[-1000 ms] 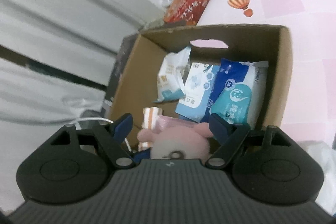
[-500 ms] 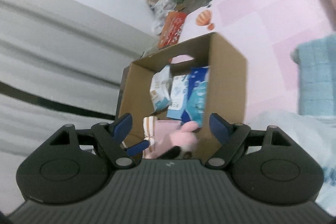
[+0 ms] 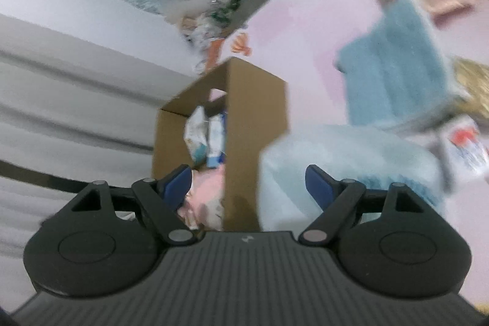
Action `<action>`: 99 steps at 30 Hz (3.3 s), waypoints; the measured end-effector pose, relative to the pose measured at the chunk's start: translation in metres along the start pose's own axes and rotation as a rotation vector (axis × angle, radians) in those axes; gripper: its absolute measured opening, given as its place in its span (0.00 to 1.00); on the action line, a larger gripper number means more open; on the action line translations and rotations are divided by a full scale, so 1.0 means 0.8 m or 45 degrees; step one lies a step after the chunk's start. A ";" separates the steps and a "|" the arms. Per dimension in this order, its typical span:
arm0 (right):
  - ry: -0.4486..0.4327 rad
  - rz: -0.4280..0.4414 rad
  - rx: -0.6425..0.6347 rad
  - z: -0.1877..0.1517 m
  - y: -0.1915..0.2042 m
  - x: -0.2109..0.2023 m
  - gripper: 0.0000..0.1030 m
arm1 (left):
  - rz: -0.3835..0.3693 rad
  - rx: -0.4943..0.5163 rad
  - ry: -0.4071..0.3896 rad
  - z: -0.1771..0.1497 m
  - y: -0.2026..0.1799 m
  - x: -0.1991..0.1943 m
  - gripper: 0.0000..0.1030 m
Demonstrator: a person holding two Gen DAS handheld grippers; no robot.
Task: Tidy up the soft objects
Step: 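Move the right gripper to the blue towel and grasp its edge, then grasp the blue towel with the left gripper while the right gripper holds its edge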
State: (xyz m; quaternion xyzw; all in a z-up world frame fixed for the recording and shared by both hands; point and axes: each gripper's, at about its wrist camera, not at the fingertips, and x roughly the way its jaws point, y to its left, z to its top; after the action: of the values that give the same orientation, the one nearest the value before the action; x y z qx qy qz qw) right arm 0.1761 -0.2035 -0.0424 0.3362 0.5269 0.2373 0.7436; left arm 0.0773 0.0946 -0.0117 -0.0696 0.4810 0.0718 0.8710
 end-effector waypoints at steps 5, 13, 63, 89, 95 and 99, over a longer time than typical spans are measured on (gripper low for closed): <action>0.014 -0.068 0.113 -0.028 -0.050 -0.033 0.79 | -0.065 0.081 -0.015 0.002 -0.057 -0.020 0.90; -0.059 -0.114 0.139 -0.001 -0.094 -0.076 0.79 | -0.105 0.177 0.016 -0.001 -0.149 -0.003 0.90; -0.099 -0.319 0.404 0.025 -0.311 -0.254 0.06 | -0.345 0.415 0.367 -0.074 -0.412 0.059 0.56; 0.068 -0.121 0.330 0.056 -0.299 -0.193 0.10 | -0.441 0.359 0.496 -0.139 -0.448 0.145 0.44; 0.157 -0.100 0.356 0.067 -0.313 -0.150 0.11 | -0.499 0.328 0.531 -0.140 -0.423 0.139 0.57; 0.209 -0.133 0.323 0.071 -0.318 -0.126 0.11 | -0.503 0.325 0.539 -0.134 -0.407 0.124 0.61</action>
State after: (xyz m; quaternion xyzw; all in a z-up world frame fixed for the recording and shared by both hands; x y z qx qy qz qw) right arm 0.1960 -0.4574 -0.1580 0.3792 0.6285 0.1566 0.6608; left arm 0.1035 -0.2393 -0.1351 -0.0651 0.6339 -0.1757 0.7504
